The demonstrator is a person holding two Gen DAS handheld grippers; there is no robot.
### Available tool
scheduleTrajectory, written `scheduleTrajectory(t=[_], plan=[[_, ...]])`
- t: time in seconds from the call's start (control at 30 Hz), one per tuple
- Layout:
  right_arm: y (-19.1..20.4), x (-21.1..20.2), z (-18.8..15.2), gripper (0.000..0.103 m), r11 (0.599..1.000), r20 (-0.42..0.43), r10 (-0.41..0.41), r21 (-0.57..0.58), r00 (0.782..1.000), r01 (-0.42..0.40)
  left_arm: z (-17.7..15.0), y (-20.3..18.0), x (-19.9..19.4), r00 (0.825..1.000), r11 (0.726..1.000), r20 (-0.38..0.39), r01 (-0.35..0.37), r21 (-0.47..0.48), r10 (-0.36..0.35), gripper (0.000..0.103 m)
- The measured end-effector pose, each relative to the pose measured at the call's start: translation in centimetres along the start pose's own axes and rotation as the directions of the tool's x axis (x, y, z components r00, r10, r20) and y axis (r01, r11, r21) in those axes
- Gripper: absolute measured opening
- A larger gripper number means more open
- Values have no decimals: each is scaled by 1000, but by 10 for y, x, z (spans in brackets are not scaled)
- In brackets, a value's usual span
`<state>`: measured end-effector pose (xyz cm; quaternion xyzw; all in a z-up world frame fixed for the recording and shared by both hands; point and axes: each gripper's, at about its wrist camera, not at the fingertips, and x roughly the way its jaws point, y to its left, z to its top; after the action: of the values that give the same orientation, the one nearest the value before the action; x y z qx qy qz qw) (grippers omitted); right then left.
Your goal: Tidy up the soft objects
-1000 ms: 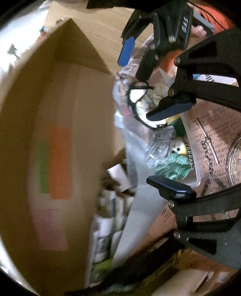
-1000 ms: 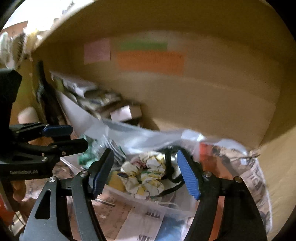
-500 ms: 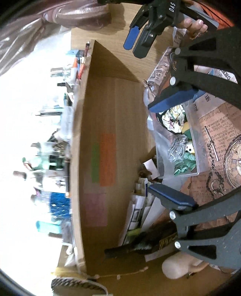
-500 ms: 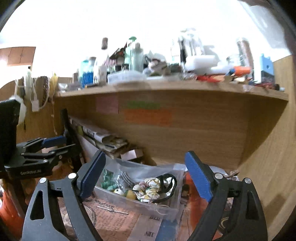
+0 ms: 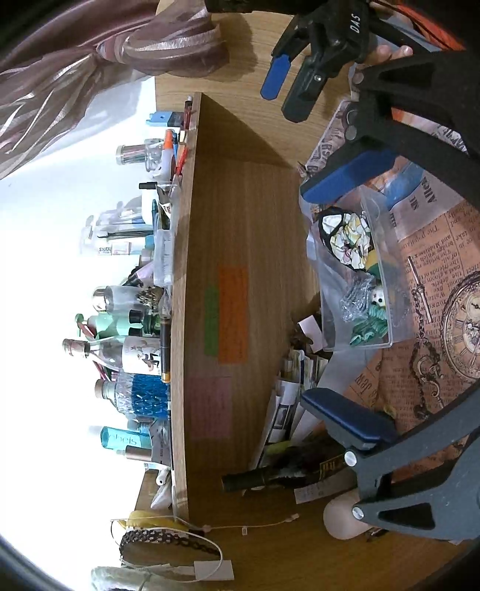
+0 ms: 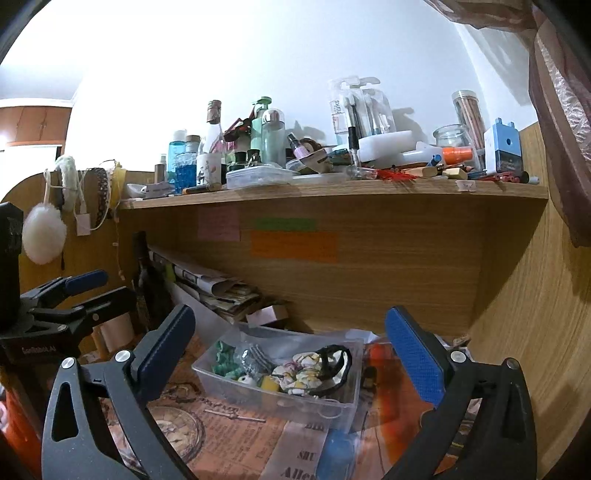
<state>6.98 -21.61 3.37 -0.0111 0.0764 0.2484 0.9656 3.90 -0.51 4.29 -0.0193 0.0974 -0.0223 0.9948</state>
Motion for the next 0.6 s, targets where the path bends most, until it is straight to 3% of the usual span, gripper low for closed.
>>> scheduleTrajectory(t=[0.6], plan=[[4,1,-3,103,1000,-1,2,-2,1000,-2,-2,-4,4,1000,1000,-12,-3,-1,3,103]])
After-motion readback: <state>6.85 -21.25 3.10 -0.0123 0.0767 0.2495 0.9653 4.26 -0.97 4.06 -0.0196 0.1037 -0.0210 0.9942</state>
